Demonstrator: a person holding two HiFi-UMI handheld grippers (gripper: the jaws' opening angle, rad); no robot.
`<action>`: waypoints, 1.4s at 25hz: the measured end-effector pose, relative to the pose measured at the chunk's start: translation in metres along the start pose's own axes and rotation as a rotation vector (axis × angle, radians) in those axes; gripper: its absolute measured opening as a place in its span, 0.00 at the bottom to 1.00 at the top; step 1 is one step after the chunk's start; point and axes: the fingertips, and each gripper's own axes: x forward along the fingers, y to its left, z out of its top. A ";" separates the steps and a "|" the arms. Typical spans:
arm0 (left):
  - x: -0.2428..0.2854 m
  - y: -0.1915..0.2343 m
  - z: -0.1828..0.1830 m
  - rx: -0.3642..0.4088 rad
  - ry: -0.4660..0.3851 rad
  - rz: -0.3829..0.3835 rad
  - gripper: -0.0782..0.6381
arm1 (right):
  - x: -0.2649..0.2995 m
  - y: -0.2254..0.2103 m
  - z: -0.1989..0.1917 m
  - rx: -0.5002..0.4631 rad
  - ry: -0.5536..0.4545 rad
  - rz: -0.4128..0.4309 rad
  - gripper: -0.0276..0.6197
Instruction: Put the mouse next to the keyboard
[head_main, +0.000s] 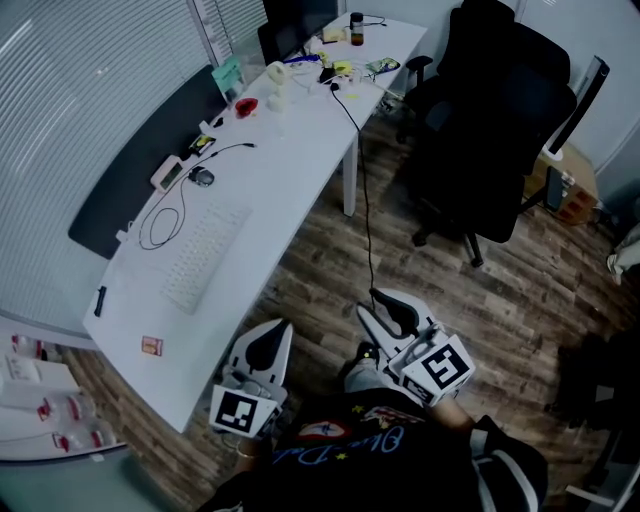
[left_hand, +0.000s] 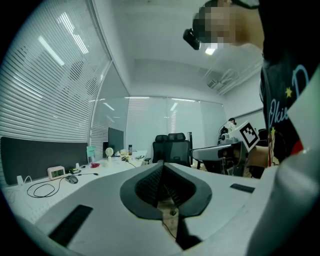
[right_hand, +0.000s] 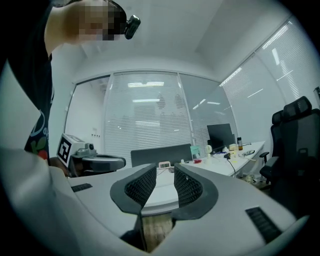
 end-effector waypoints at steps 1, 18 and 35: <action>0.006 0.000 0.000 0.001 0.004 -0.002 0.11 | 0.000 -0.006 0.000 -0.002 0.002 -0.002 0.16; 0.099 -0.002 0.011 0.021 0.028 0.028 0.11 | 0.019 -0.096 0.009 0.005 0.005 0.045 0.22; 0.128 0.014 0.008 -0.005 0.036 0.077 0.11 | 0.050 -0.124 0.015 -0.001 0.008 0.116 0.25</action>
